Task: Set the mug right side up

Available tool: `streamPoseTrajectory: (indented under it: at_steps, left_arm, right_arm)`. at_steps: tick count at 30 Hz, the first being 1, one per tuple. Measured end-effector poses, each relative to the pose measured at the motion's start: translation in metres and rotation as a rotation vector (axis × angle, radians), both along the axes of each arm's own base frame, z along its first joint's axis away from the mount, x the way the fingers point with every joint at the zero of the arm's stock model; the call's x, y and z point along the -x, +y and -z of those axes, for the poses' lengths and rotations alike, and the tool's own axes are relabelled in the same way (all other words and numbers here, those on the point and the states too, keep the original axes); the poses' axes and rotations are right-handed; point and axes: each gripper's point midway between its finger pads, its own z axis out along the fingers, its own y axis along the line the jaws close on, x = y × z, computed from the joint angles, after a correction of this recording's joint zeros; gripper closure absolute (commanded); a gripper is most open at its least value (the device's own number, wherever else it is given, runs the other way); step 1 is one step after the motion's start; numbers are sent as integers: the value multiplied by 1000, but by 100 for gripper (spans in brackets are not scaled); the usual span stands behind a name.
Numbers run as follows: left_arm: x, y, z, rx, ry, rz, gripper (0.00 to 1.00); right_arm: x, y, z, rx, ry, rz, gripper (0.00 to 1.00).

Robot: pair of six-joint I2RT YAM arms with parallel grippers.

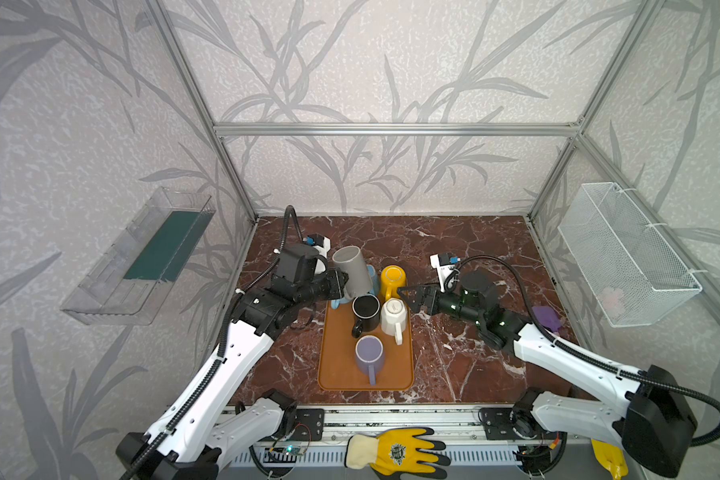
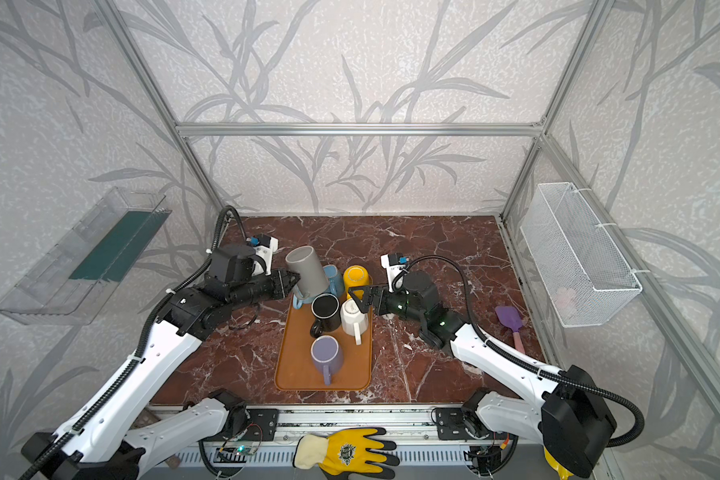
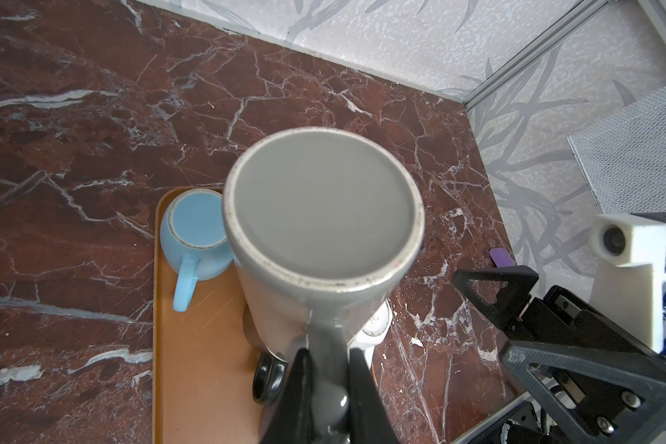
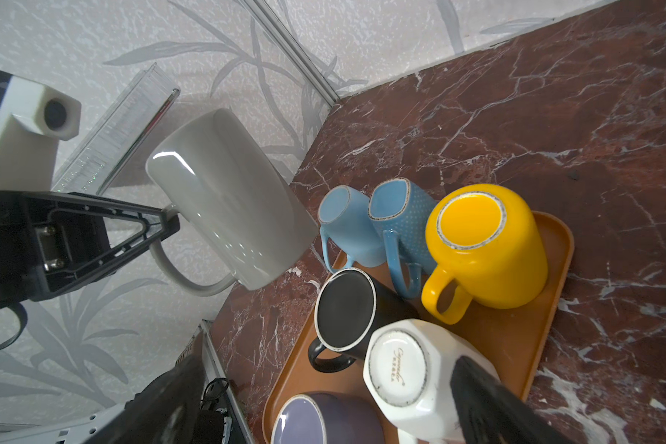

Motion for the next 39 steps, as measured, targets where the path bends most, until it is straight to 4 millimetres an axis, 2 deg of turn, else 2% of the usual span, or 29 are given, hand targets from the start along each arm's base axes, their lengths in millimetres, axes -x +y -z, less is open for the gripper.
streamPoseTrajectory:
  at_steps: [9,13,21,30,39]
  left_arm:
    - [-4,-2,2,22,7,-7,100]
    - [-6,-4,0,39,3,-7,100]
    - [-12,-6,-6,86,-14,-27,100]
    - [-16,-9,-14,119,-37,-31,100]
    - [-16,-8,-19,137,-64,-38,100]
  right_arm:
    - [6,20,17,5,40,-40,1]
    - [10,31,18,-5,51,-61,3]
    - [16,49,3,-99,62,-84,7]
    - [11,78,-16,-338,146,-99,14]
    - [12,105,-20,-555,270,-134,18]
